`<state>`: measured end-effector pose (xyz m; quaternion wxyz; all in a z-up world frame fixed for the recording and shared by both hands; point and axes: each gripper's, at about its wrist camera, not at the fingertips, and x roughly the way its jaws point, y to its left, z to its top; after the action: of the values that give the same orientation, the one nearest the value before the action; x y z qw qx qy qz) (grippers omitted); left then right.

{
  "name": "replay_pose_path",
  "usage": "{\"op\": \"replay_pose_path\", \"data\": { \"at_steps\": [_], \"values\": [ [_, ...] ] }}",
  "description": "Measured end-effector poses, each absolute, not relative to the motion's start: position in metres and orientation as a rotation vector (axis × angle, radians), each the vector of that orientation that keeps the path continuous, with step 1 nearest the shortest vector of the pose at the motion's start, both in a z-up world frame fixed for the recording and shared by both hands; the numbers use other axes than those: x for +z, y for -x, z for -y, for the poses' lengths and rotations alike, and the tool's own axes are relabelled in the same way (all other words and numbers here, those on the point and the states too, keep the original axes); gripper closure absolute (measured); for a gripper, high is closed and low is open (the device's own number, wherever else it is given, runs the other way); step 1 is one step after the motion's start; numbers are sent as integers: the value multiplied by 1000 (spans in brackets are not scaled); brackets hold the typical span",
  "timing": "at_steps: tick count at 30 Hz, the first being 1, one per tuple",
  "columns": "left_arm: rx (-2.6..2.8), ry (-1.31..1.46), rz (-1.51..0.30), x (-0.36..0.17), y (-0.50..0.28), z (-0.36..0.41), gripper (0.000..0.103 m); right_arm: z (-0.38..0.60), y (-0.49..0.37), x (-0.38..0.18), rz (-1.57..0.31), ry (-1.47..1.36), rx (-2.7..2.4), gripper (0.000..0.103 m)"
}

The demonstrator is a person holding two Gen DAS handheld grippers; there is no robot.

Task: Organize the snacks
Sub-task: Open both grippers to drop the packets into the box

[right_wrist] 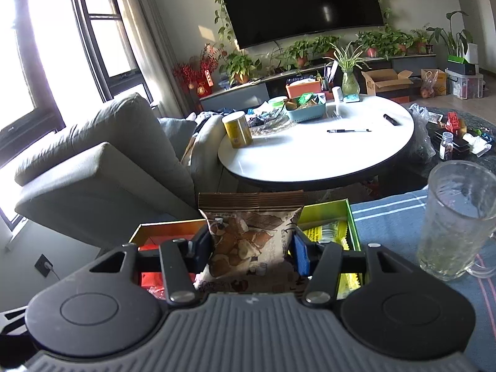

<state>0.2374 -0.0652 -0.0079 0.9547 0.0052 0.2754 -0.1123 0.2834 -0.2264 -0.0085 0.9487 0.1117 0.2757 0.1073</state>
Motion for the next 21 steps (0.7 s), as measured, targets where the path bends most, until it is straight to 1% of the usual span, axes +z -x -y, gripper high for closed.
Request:
{"op": "replay_pose_path", "data": {
  "at_steps": [5, 18, 21],
  "values": [
    [-221, -3, -555, -8, -239, 63, 61, 225, -283, -13, -563, -218, 207, 40],
    [-203, -8, -525, -1, -225, 61, 39, 230, -264, -6, -541, -261, 203, 39],
    [-195, -5, -513, 4, -219, 59, 36, 230, -254, -2, -535, -260, 209, 39]
  ]
}}
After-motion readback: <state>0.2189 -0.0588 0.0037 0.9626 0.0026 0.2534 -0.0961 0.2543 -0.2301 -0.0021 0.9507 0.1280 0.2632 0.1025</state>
